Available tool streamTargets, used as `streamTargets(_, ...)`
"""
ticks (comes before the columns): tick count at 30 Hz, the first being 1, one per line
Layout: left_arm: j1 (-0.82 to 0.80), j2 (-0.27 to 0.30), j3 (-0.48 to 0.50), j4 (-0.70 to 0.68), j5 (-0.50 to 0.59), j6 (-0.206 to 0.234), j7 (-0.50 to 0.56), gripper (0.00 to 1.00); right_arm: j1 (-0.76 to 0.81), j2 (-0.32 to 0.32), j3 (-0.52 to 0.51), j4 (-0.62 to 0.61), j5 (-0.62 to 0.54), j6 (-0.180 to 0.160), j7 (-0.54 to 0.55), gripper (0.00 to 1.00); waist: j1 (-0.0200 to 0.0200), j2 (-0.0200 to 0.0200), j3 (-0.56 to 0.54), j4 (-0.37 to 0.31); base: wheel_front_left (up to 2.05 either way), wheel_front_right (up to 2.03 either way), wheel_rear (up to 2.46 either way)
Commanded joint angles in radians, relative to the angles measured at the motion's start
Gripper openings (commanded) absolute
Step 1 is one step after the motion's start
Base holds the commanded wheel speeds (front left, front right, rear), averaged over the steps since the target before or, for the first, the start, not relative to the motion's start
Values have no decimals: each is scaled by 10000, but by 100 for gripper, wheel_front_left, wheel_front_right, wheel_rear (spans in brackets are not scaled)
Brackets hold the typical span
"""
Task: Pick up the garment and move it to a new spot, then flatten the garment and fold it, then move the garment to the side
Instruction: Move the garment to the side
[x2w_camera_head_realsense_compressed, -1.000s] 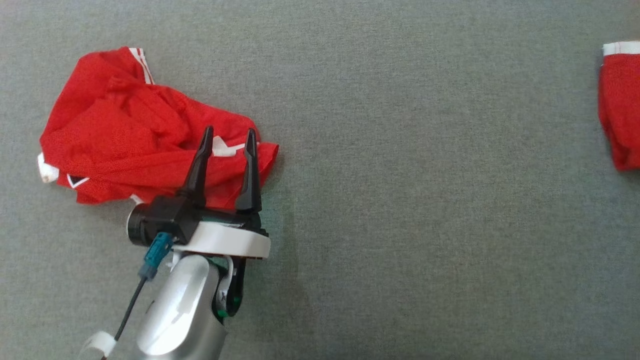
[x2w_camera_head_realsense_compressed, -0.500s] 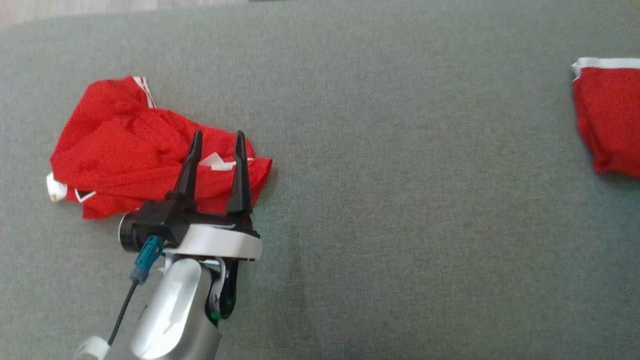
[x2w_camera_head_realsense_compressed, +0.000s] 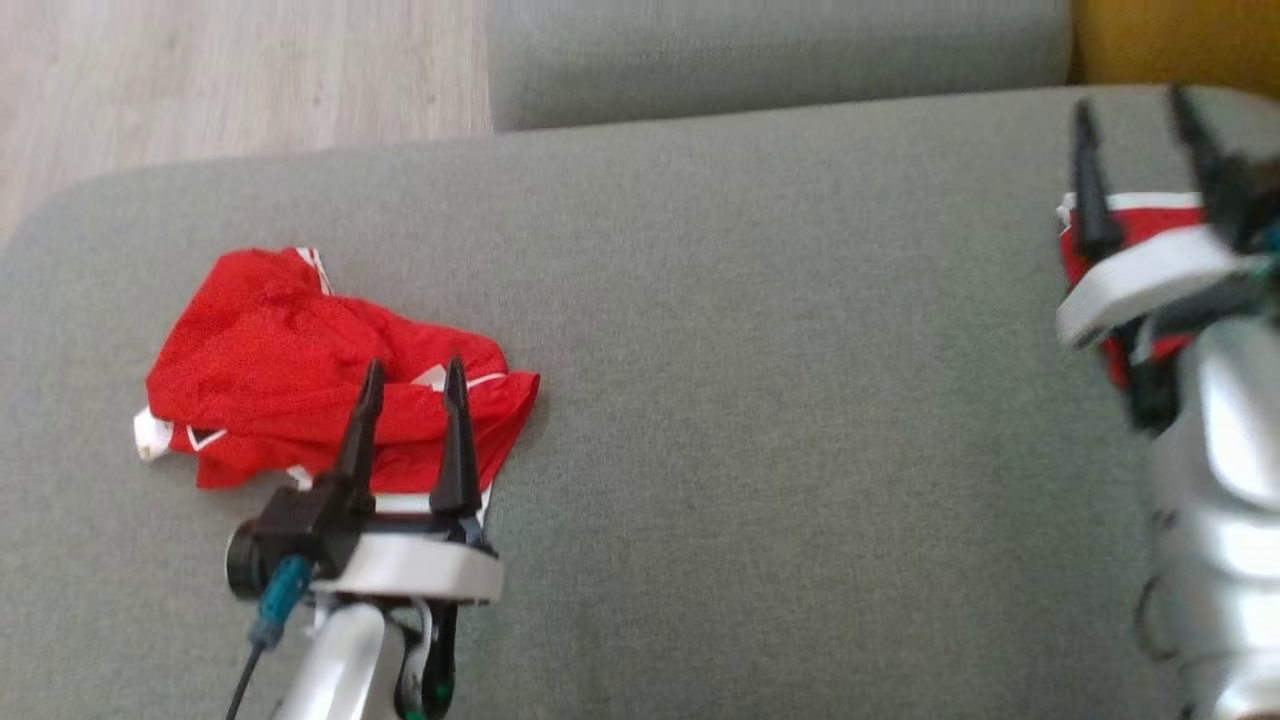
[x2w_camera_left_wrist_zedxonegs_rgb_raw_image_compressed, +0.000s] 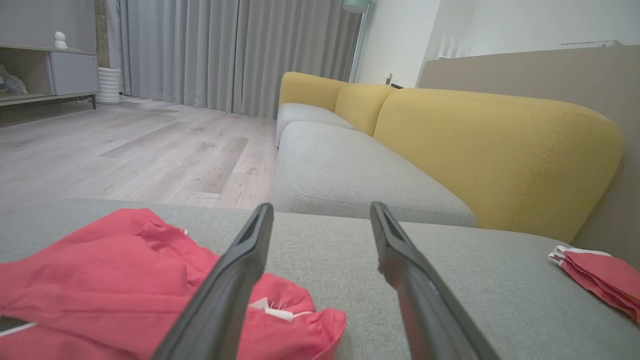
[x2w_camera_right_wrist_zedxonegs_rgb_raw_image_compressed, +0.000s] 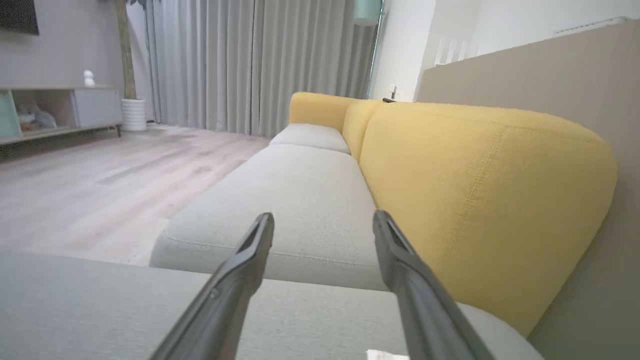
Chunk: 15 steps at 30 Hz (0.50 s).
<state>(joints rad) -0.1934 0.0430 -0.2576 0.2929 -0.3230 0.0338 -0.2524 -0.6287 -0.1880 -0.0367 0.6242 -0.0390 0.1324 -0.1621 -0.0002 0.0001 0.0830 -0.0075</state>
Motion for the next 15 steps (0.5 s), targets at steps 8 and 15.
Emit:
streamTargets(8, 495, 72, 522, -207, 155, -114, -94, 100, 2232, 1165, -104, -1715, 605, -17, -601, 100, 2, -1, -643, 11, 0, 0, 0)
streamTargets(15, 908, 72, 674, -200, 174, -92, -94, 100, 4809, 1370, -73, -2675, 1535, -17, -945, 100, 2, -1, -681, -41, 0, 0, 0)
